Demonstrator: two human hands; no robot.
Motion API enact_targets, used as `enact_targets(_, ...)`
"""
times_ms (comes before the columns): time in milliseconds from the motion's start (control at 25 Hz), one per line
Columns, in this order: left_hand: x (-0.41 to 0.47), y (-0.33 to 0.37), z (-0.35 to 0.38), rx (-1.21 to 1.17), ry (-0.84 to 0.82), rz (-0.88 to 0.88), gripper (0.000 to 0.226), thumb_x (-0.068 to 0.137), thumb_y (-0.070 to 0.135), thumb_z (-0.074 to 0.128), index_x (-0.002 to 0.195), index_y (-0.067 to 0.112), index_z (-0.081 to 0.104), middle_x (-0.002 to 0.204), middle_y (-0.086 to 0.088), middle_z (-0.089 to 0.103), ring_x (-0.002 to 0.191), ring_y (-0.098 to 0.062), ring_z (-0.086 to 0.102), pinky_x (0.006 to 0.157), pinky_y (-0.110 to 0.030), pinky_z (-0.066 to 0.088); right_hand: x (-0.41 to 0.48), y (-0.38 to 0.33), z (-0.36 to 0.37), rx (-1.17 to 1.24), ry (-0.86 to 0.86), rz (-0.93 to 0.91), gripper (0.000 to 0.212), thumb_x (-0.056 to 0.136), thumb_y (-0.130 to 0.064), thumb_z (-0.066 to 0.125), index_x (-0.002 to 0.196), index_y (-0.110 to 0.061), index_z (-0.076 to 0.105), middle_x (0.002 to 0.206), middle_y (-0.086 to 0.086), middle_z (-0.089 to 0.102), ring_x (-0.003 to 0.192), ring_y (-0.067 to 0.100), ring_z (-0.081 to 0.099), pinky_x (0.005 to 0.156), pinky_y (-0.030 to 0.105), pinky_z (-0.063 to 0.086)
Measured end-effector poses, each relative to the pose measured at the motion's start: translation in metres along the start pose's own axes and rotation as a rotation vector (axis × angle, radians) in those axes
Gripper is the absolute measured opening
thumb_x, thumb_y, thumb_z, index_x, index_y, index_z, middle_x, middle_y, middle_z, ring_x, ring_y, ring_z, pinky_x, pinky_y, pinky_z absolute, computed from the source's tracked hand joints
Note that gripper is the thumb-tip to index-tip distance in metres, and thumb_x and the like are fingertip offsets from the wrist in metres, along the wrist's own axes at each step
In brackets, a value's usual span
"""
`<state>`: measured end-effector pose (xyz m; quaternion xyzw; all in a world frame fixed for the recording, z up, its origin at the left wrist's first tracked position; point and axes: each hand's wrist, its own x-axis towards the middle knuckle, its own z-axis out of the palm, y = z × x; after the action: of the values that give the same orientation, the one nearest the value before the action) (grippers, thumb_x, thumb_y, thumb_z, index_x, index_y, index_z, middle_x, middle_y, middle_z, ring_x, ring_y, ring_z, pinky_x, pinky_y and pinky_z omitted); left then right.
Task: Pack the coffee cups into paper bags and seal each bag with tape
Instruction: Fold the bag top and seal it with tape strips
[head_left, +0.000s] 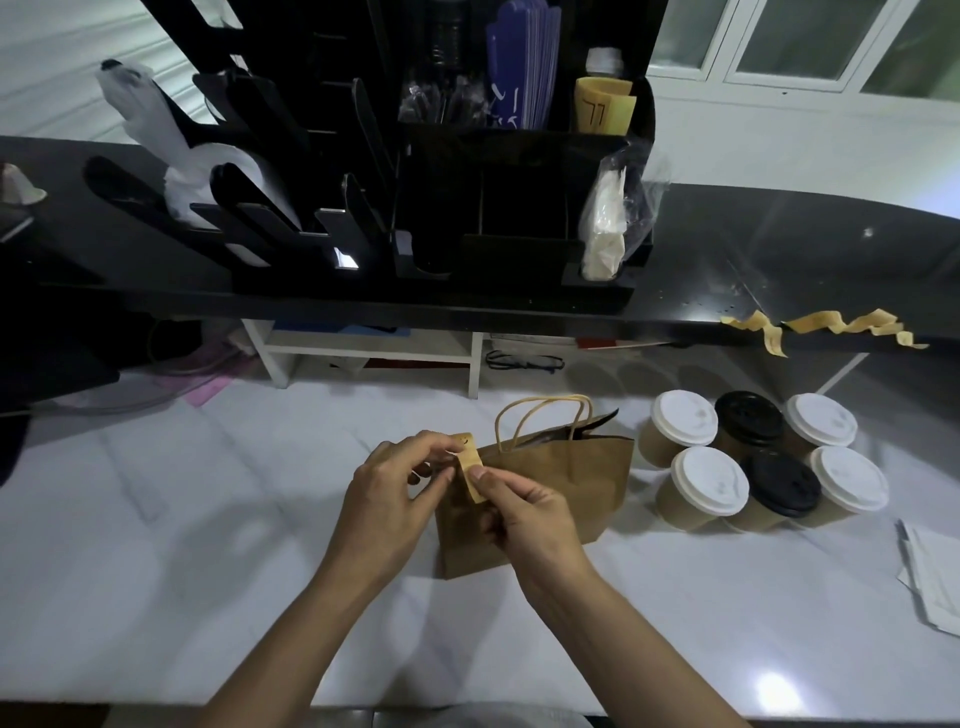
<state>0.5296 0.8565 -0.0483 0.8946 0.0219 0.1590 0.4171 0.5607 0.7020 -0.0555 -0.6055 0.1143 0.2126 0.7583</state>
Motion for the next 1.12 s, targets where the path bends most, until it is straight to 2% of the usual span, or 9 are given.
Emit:
enact_targets(160, 0.0026, -0.0038, -0.0014, 0.061, -0.032, 0.062, 0.027, 0.092, 0.017, 0.071, 0.111, 0.036, 0.073, 0.103, 0.026, 0.065, 0.095, -0.006, 0.055, 0.076, -0.018, 0.048, 0.0027, 0.0009, 0.0018, -0.002, 0.002, -0.018, 0.013, 0.088, -0.019, 0.077, 0.096, -0.011, 0.082, 0.071, 0.003, 0.069, 0.054, 0.012, 0.049, 0.054, 0.024, 0.042)
enact_targets(480, 0.0075, -0.0062, 0.0011, 0.070, -0.093, 0.034, 0.025, 0.098, 0.023, 0.062, 0.119, 0.032, 0.071, 0.102, 0.024, 0.055, 0.103, -0.003, 0.049, 0.081, -0.011, 0.042, 0.0026, -0.0019, 0.0042, -0.088, 0.047, -0.058, 0.007, 0.088, -0.018, 0.078, 0.090, -0.012, 0.082, 0.062, -0.001, 0.067, 0.050, 0.008, 0.050, 0.049, 0.018, 0.043)
enact_targets(720, 0.0087, -0.0062, 0.0036, 0.157, -0.128, 0.013, 0.026, 0.100, 0.030, 0.056, 0.123, 0.031, 0.069, 0.106, 0.020, 0.048, 0.105, -0.003, 0.045, 0.079, -0.011, 0.041, 0.0048, -0.0027, 0.0040, -0.207, 0.070, -0.111, 0.012, 0.088, -0.024, 0.078, 0.087, -0.012, 0.082, 0.062, -0.003, 0.068, 0.051, 0.007, 0.052, 0.051, 0.018, 0.044)
enact_targets(920, 0.0093, -0.0053, 0.0035, 0.196, -0.146, 0.031, 0.025, 0.101, 0.028, 0.054, 0.122, 0.031, 0.068, 0.120, 0.021, 0.058, 0.109, 0.001, 0.043, 0.083, -0.007, 0.036, 0.0085, -0.0022, 0.0036, -0.378, 0.083, -0.221, 0.016, 0.089, -0.030, 0.078, 0.076, -0.020, 0.082, 0.066, -0.002, 0.074, 0.059, 0.006, 0.063, 0.059, 0.023, 0.049)
enact_targets(1120, 0.0074, -0.0063, 0.0048, 0.239, -0.157, 0.018, 0.025, 0.102, 0.029, 0.053, 0.124, 0.033, 0.065, 0.119, 0.018, 0.063, 0.109, 0.002, 0.044, 0.085, -0.008, 0.037, 0.0095, -0.0017, -0.0015, -0.507, 0.094, -0.267, 0.032, 0.088, -0.038, 0.077, 0.064, -0.017, 0.077, 0.054, -0.002, 0.067, 0.050, 0.003, 0.053, 0.052, 0.020, 0.041)
